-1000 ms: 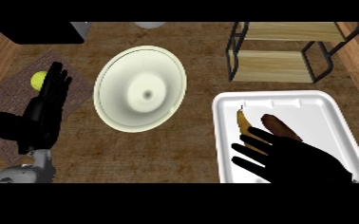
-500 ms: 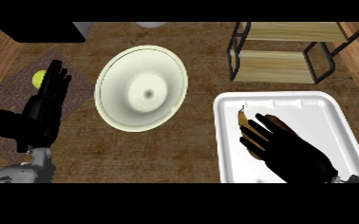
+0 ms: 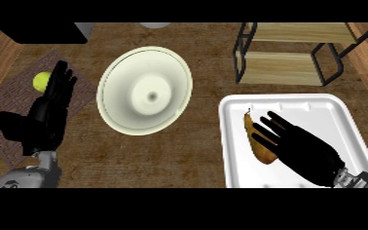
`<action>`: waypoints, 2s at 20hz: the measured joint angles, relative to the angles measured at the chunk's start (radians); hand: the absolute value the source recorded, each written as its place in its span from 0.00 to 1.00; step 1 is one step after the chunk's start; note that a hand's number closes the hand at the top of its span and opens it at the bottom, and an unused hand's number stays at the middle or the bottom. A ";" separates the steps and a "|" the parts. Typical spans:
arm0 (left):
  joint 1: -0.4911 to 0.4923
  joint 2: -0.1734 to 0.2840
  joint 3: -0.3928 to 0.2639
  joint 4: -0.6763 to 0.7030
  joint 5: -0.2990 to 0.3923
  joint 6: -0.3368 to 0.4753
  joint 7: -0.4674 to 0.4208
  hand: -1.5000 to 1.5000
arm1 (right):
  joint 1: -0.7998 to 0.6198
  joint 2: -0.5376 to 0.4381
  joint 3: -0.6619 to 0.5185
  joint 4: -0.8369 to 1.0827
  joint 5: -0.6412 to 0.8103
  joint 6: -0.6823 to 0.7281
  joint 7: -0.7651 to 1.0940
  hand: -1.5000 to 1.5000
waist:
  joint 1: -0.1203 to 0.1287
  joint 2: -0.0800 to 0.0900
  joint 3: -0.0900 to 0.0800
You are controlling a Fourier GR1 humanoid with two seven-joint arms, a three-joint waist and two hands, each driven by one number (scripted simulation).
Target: Pick the sweet potato from the tray and place it in the tiered shelf
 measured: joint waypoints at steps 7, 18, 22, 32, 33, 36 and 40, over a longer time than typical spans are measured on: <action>0.004 -0.027 0.011 0.000 -0.015 -0.010 0.000 0.50 | 0.002 0.065 -0.078 0.113 0.079 -0.036 -0.097 0.00 | 0.001 0.000 0.000; 0.031 -0.045 0.028 -0.040 -0.036 -0.042 0.008 0.50 | -0.018 0.210 -0.165 0.304 0.185 -0.129 -0.237 0.00 | 0.003 -0.001 -0.001; 0.022 -0.046 0.043 -0.047 -0.038 -0.054 0.025 0.50 | -0.009 0.237 -0.199 0.347 0.223 -0.152 -0.278 0.00 | 0.001 -0.002 -0.003; 0.039 -0.059 0.056 -0.042 -0.049 -0.075 0.001 0.50 | -0.043 0.285 -0.234 0.490 0.336 -0.281 -0.347 1.00 | 0.002 -0.012 -0.012; 0.035 -0.054 0.063 -0.037 -0.047 -0.081 0.001 0.50 | -0.044 0.287 -0.236 0.499 0.345 -0.311 -0.355 1.00 | 0.002 -0.013 -0.013; 0.043 -0.059 0.063 -0.047 -0.050 -0.074 0.004 0.50 | -0.021 0.352 -0.301 0.503 0.302 -0.267 -0.272 1.00 | -0.006 -0.016 -0.016; 0.050 -0.058 0.080 -0.046 -0.053 -0.058 0.007 0.50 | 0.025 0.473 -0.473 0.510 0.181 -0.171 -0.080 1.00 | -0.048 -0.019 -0.019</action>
